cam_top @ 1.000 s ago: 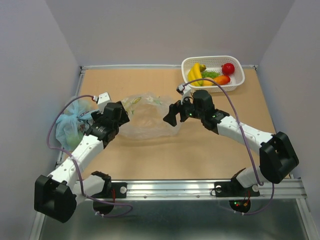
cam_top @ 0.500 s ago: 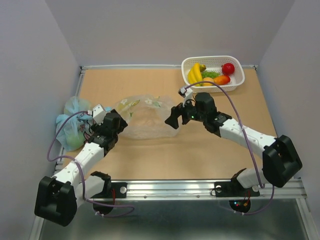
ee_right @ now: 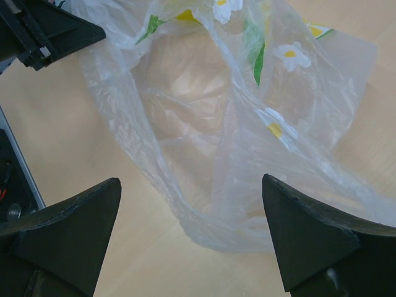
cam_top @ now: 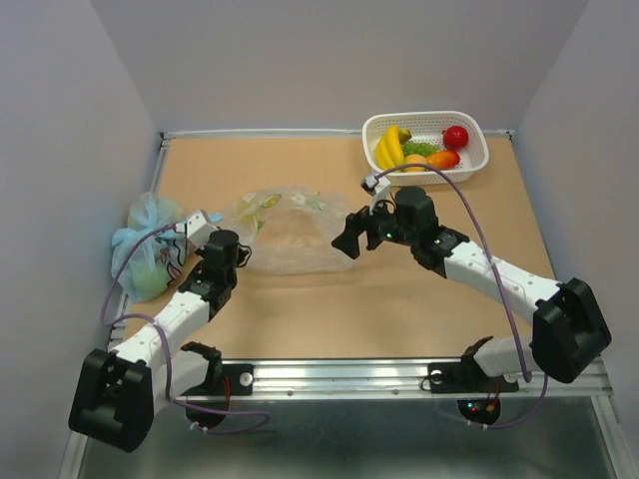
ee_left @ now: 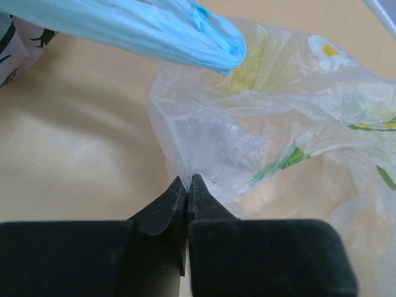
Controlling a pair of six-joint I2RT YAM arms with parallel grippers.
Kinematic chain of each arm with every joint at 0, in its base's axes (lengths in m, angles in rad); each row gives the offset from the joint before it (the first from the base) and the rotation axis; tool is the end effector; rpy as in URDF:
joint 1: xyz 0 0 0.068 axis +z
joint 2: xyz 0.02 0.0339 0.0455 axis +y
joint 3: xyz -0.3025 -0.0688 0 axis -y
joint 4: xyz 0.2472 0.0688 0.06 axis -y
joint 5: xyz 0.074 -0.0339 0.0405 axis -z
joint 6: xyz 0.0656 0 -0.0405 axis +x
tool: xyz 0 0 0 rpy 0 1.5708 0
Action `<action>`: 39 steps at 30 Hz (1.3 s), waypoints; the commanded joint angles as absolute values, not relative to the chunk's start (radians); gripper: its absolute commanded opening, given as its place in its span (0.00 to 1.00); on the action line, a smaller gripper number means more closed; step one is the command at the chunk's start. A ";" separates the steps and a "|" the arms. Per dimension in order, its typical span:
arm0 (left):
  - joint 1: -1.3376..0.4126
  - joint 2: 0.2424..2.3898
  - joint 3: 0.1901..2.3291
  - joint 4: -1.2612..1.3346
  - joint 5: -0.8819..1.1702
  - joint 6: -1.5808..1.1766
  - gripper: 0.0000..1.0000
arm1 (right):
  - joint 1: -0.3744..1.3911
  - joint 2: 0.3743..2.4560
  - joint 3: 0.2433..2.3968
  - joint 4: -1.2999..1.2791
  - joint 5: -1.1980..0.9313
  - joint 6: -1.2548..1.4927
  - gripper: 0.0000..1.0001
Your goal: Untie the knot of the plastic bag and take out the fruit
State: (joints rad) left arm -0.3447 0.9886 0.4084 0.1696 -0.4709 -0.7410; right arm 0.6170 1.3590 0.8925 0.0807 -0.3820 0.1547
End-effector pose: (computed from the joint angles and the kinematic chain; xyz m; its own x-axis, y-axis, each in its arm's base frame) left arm 0.2122 -0.0446 0.2280 -0.2162 -0.5615 -0.7987 -0.3203 0.8136 -0.4853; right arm 0.2543 0.2104 0.3009 -0.4294 -0.1293 -0.8938 -0.7615 0.5839 0.2814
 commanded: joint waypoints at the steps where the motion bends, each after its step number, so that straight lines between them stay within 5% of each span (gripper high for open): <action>1: -0.339 0.980 0.466 0.241 -0.479 -0.631 0.00 | 0.627 1.312 0.865 0.100 -0.374 0.163 1.00; 10: -0.396 0.923 0.670 0.192 -0.423 -0.376 0.00 | 0.634 1.310 0.879 0.092 -0.387 0.167 1.00; 16: -0.656 0.986 0.739 0.104 -0.483 -0.298 0.00 | 0.638 1.333 0.888 0.094 -0.379 0.169 1.00; 39: -0.675 0.864 0.431 -0.106 -0.475 -0.925 0.00 | 0.669 1.425 1.167 0.049 -0.451 0.171 0.93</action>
